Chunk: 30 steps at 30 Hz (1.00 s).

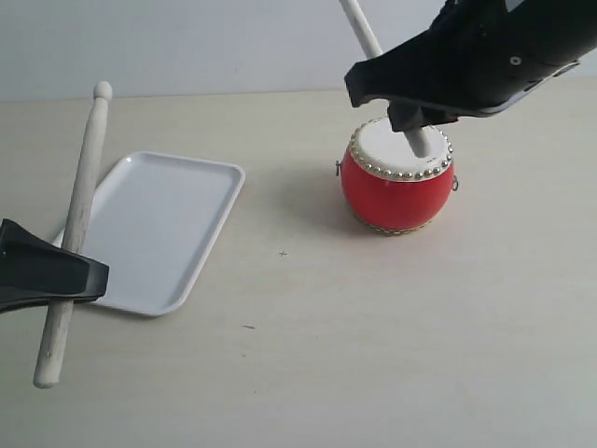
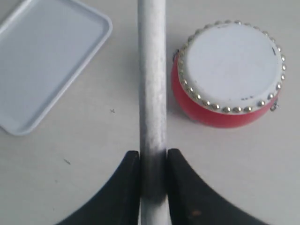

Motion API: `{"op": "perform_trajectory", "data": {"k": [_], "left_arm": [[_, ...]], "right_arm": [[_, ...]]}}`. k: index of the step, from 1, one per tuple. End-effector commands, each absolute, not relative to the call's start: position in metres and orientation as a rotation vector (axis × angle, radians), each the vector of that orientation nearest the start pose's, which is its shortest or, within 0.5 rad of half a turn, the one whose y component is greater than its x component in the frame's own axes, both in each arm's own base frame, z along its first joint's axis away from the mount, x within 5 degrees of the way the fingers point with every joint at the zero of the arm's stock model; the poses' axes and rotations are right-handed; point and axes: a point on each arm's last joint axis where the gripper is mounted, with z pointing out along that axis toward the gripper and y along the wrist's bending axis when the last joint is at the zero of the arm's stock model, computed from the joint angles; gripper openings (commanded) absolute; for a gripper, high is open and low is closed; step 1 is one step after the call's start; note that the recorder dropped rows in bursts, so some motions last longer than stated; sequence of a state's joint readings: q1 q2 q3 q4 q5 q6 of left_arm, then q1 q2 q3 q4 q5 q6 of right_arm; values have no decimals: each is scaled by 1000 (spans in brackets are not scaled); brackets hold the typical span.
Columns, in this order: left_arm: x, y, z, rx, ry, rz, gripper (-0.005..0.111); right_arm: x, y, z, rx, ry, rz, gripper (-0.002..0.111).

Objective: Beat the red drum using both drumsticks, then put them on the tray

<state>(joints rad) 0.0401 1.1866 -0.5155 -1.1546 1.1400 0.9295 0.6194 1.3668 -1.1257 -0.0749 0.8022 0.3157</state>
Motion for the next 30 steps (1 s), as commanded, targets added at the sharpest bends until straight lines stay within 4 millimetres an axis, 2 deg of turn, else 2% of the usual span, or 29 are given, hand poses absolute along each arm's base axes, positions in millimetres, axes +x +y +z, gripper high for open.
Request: {"op": "perform_trajectory", "data": {"k": [1,5,8,12,13,15,16,18,20,25,30], "left_arm": [[173,-63,235,315,2568,-1168,0],[192,-63,257,369,2630,-877,0],[204,-78,281,472,2640,-661,0],[217,-115,292,643,2661,-530,0],[221,-134,292,716,2660,-541,0],[227,-166,289,846,2654,-559,0],[229,-175,289,873,2651,-561,0],[241,-212,273,992,2696,-470,0],[252,-229,259,1047,2753,-384,0],[271,-252,238,1069,2810,-393,0],[279,-260,234,1099,2792,-401,0]], "right_arm": [[223,150,319,-489,2578,216,0],[217,145,320,-521,2613,163,0],[215,133,317,-574,2663,-17,0],[219,117,316,-541,2713,-94,0],[222,112,315,-531,2720,-101,0],[224,103,314,-530,2748,-119,0],[224,100,311,-536,2763,-122,0],[219,89,289,-571,2861,-69,0],[210,87,266,-616,2932,41,0],[200,91,243,-612,2969,164,0],[202,90,249,-601,2904,160,0]]}}
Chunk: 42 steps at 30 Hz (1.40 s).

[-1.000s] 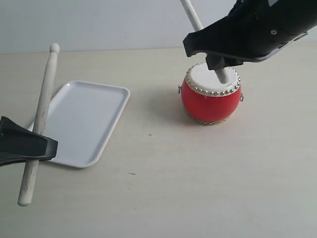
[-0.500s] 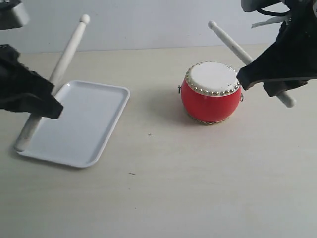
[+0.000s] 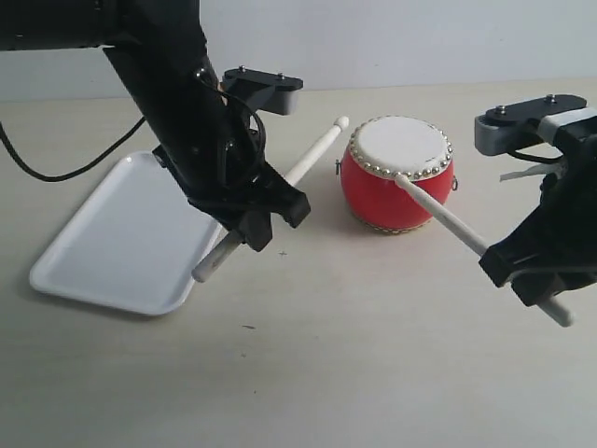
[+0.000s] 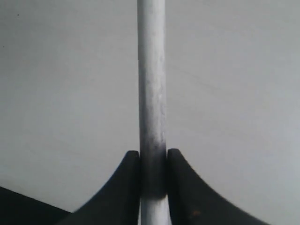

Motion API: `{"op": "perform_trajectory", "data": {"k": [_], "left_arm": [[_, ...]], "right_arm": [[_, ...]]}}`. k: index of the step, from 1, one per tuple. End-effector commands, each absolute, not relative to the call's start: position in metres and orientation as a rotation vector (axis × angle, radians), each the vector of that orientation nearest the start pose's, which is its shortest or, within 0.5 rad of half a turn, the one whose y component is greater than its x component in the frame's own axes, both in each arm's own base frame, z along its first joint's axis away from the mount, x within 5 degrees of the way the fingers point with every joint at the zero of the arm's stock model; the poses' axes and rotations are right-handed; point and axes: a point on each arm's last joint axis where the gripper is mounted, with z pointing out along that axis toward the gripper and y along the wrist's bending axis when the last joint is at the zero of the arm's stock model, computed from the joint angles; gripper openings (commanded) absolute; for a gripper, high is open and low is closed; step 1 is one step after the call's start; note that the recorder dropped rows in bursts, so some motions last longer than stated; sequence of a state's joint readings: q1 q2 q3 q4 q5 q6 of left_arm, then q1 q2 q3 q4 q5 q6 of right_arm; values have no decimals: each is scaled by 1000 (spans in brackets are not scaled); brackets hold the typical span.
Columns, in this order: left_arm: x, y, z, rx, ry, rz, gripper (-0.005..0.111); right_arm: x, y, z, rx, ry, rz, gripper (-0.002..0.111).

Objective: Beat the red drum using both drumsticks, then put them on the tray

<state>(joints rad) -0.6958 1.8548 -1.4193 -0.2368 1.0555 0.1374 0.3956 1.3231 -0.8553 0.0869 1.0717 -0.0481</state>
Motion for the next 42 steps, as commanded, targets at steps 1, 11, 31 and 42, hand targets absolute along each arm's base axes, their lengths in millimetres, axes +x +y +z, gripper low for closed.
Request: {"op": "perform_trajectory", "data": {"k": [1,11,31,42], "left_arm": [[281,-261,235,1102,2786,-400,0],[289,-280,232,1233,2706,-413,0],[301,-303,254,1240,2712,-251,0],[297,-299,271,1200,2686,-253,0]], "right_arm": [[201,90,250,-593,2898,163,0],[191,83,278,-518,2736,165,0],[214,86,300,-468,2688,90,0],[255,103,200,-569,3059,-12,0]]}}
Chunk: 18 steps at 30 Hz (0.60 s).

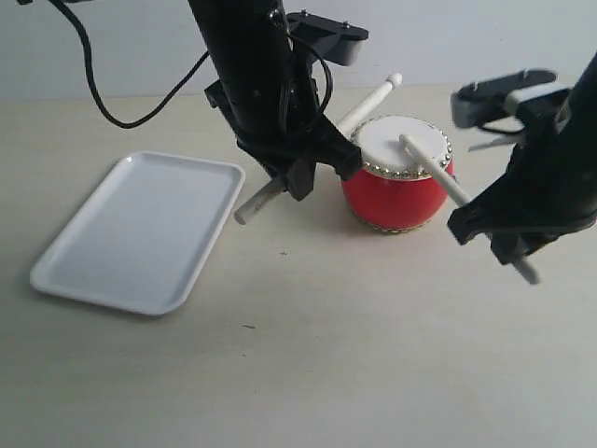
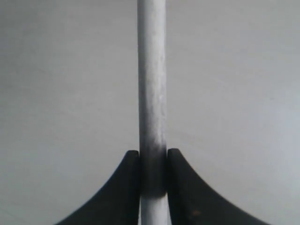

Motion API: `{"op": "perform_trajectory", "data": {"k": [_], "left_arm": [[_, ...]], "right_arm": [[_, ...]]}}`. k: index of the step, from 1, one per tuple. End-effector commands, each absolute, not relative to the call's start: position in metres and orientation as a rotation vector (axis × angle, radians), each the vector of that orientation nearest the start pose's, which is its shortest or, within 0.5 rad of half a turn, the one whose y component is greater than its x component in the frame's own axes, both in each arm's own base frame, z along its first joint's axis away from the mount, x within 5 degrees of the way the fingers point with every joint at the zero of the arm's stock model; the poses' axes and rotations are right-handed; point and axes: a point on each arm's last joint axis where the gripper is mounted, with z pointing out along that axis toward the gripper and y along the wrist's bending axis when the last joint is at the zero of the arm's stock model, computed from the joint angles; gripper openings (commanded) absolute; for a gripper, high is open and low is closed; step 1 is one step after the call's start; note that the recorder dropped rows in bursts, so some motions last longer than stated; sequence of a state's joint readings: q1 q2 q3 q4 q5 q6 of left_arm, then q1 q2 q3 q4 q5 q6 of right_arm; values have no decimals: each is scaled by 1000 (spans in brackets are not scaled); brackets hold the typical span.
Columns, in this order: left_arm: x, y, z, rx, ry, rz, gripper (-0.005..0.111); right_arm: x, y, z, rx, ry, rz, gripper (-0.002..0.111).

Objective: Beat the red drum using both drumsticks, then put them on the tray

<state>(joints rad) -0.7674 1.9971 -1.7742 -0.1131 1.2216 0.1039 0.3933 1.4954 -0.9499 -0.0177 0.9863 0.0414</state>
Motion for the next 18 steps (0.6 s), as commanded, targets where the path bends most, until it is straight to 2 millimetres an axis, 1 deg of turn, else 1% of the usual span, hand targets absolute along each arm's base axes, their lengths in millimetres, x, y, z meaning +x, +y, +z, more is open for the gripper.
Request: {"op": "perform_trajectory", "data": {"k": [1,3,4,6,9,10,11,12,14,16,18], "left_arm": [[298,-299,269,1201,2690,-251,0],[299,-301,262,1206,2707,-249,0],[301,-303,255,1209,2724,-250,0],[306,-309,235,1212,2754,-252,0],[311,-316,191,1240,2850,-227,0],[313,-319,175,1250,2883,-228,0],[313,-321,160,1280,2907,-231,0],[313,-321,150,1302,2921,-224,0],[312,-320,135,1312,2983,-202,0],[312,-321,133,1306,2990,-200,0],[312,-320,142,1302,2971,-207,0]], "right_arm": [[255,103,201,-559,3068,-14,0],[253,102,218,-535,3042,-7,0],[250,101,230,-525,3006,5,0],[241,97,262,-500,2911,38,0],[222,90,307,-460,2758,87,0],[215,87,319,-436,2713,101,0],[209,84,326,-428,2682,111,0],[203,82,332,-423,2654,119,0],[196,79,337,-419,2645,122,0],[195,79,330,-422,2669,120,0],[201,82,313,-433,2695,133,0]]}}
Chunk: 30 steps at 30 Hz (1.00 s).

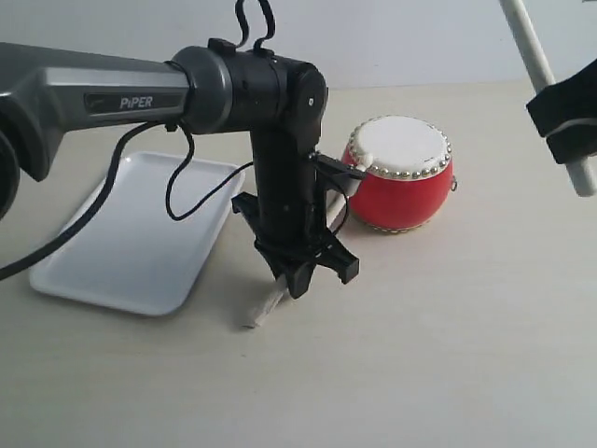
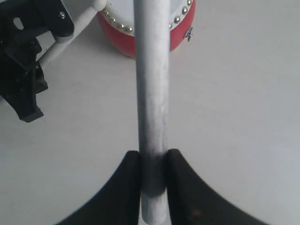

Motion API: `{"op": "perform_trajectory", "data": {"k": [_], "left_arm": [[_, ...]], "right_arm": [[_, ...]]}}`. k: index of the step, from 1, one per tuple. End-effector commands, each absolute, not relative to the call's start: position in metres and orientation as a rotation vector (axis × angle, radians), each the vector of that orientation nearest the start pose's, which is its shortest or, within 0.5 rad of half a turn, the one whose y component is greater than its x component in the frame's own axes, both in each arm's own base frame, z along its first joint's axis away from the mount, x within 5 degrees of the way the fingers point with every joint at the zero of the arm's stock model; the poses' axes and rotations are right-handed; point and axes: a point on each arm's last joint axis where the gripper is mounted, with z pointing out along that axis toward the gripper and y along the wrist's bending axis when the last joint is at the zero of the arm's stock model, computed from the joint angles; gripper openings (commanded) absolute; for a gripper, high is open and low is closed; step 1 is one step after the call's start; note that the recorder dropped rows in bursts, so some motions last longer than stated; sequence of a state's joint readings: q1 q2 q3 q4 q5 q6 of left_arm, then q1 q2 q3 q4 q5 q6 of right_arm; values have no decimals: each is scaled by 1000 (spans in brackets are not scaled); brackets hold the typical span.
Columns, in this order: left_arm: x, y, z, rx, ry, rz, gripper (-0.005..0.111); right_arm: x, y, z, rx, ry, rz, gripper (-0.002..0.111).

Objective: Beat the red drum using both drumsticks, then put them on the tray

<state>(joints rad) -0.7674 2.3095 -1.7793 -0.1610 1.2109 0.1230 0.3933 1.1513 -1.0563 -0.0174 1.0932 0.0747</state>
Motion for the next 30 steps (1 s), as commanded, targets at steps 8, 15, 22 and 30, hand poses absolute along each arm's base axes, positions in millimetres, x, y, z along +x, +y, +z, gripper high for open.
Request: {"op": "perform_trajectory", "data": {"k": [8,15,22,30], "left_arm": [[303,-311,230,1249,2779,-285,0],[301,-308,260,1201,2665,-328,0],[312,-324,196,1252,2776,-355,0],[315,-337,123,1362,2965,-383,0]], "right_arm": [[237,106,201,-499,2977,174,0],[253,113,196,-517,3004,171,0],[219,89,285,-419,2811,95,0],[177,72,340,-324,2567,183,0]]}}
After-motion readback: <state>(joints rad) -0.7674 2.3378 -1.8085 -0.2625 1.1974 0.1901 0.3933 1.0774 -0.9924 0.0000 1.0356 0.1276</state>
